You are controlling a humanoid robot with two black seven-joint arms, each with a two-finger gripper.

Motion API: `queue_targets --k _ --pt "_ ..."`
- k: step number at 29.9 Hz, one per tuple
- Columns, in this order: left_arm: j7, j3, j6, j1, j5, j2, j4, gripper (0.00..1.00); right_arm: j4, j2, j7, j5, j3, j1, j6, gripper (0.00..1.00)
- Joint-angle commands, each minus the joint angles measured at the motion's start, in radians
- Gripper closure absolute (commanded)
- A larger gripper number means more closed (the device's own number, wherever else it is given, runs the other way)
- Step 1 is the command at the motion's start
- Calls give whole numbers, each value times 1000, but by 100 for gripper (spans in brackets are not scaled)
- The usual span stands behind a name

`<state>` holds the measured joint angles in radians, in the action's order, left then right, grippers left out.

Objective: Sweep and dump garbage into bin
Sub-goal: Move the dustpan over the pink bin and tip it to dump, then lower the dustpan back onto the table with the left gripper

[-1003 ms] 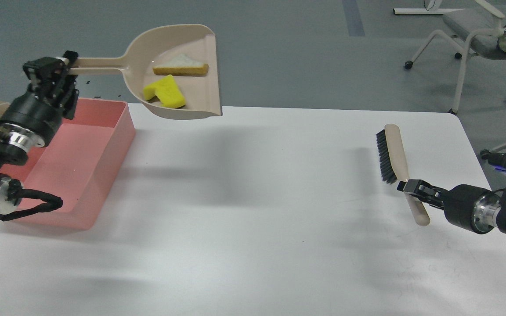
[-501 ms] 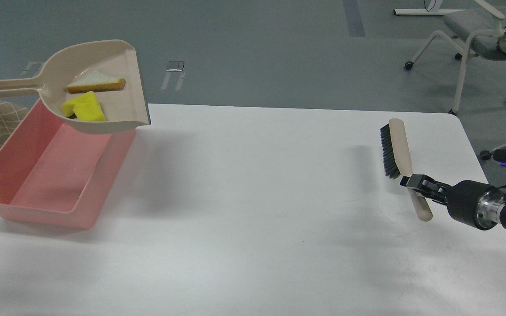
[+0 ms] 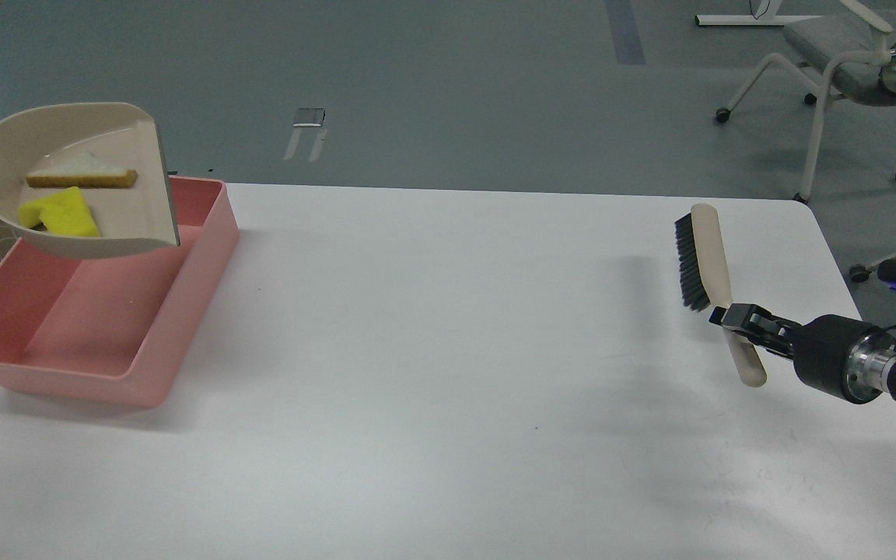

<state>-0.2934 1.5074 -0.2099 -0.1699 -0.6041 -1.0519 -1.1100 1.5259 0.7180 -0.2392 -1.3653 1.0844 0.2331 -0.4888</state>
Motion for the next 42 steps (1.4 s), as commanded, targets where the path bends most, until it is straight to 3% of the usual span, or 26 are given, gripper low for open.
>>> queue_targets --k 1,6,9,15,22,34,42 --pt "0 -6 -42 -2 -28 -51 38 100 2 0 0 0 0 0 0 100" --pt "-15 -10 -49 10 -219 -69 121 100 0 1 1 0 12 -1 0 100" --pt "-39 -10 -42 56 -325 -68 124 100 0 0 1 0 12 -5 0 100" --pt "-41 -10 -42 102 -387 -76 127 100 2 -6 5 0 12 -5 0 100" --pt "-36 -77 -51 176 -551 -166 -16 100 2 -8 6 2 19 -8 0 100" --pt "-40 -153 -52 251 -717 -214 -68 100 8 -12 17 6 58 -38 0 100" --pt "14 -154 -100 530 -634 -143 -70 100 11 11 18 8 132 -54 0 100"
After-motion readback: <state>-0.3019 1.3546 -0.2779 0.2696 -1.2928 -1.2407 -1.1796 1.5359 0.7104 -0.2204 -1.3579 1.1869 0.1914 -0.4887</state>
